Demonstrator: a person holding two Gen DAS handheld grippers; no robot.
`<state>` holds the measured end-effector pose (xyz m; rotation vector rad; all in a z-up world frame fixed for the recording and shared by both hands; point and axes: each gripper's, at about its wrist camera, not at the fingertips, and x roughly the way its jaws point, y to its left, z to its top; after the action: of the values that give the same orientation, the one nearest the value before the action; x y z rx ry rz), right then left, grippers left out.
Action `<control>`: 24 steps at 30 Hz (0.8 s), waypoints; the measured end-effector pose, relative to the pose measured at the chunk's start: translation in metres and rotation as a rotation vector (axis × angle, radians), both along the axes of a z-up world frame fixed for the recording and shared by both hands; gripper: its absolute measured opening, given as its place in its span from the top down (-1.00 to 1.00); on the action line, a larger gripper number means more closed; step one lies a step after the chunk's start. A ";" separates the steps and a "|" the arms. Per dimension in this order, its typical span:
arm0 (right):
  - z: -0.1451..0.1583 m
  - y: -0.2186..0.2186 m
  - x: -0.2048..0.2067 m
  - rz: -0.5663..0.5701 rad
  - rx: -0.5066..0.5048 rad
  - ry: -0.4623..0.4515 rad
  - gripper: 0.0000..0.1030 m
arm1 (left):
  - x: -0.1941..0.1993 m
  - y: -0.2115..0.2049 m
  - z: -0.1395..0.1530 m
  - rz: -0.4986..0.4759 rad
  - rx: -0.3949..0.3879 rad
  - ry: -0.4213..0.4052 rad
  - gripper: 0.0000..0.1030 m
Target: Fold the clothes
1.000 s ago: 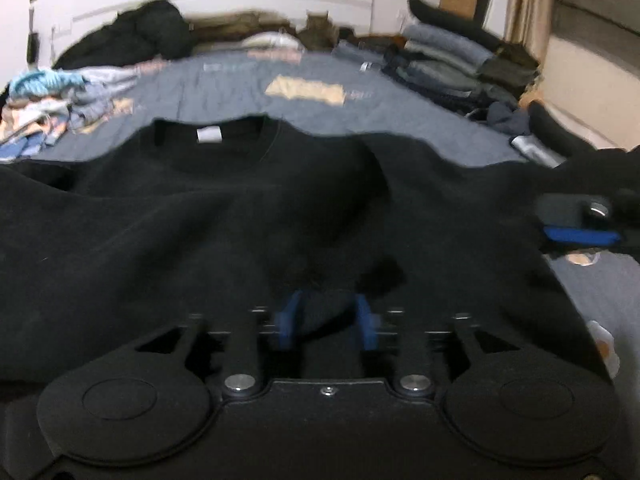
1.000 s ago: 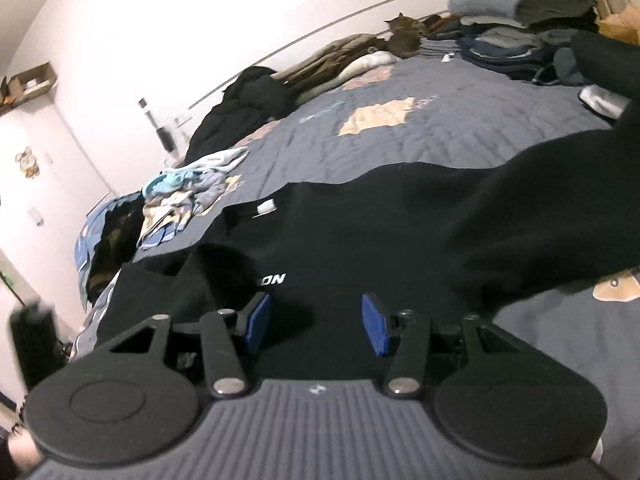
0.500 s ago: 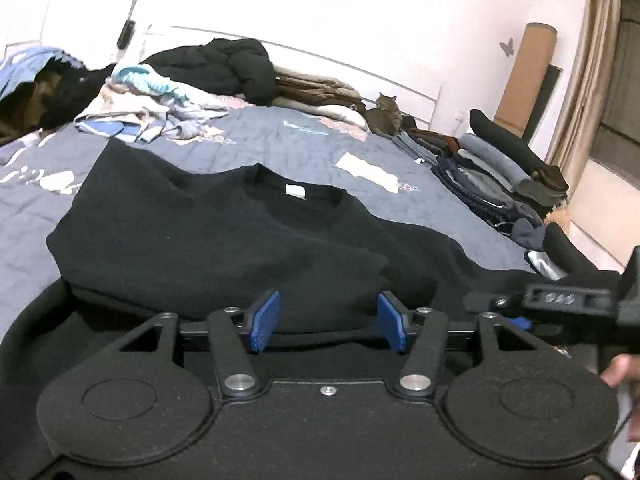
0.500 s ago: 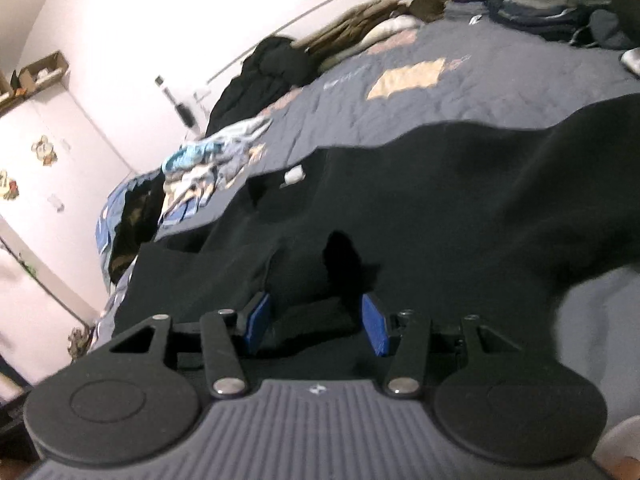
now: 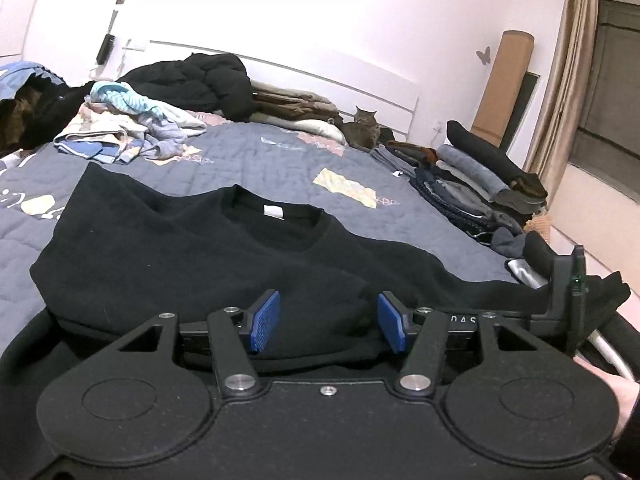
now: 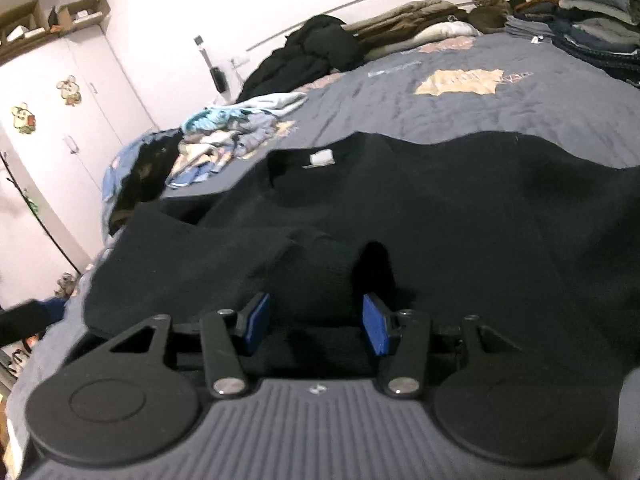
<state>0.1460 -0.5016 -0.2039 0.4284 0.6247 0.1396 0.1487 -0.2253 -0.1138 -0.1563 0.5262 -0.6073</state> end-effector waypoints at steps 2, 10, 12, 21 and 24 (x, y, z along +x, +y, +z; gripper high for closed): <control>-0.004 -0.005 0.002 -0.019 0.049 0.005 0.02 | 0.002 0.001 -0.001 0.006 -0.006 0.013 -0.05; -0.010 -0.006 0.000 0.023 0.101 0.009 0.51 | 0.005 0.003 -0.005 0.025 -0.004 0.025 -0.05; -0.004 -0.012 -0.003 0.022 0.094 -0.022 0.86 | 0.005 0.004 -0.004 0.025 -0.004 0.022 -0.05; 0.049 -0.029 -0.021 0.144 0.154 -0.098 0.93 | 0.009 0.011 -0.001 0.053 -0.023 0.031 -0.05; 0.042 -0.026 -0.020 0.226 0.070 -0.012 0.92 | 0.011 0.012 -0.002 0.059 -0.024 0.042 -0.05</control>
<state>0.1259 -0.5277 -0.1622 0.4229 0.6566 0.3802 0.1601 -0.2129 -0.1161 -0.2066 0.5530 -0.5542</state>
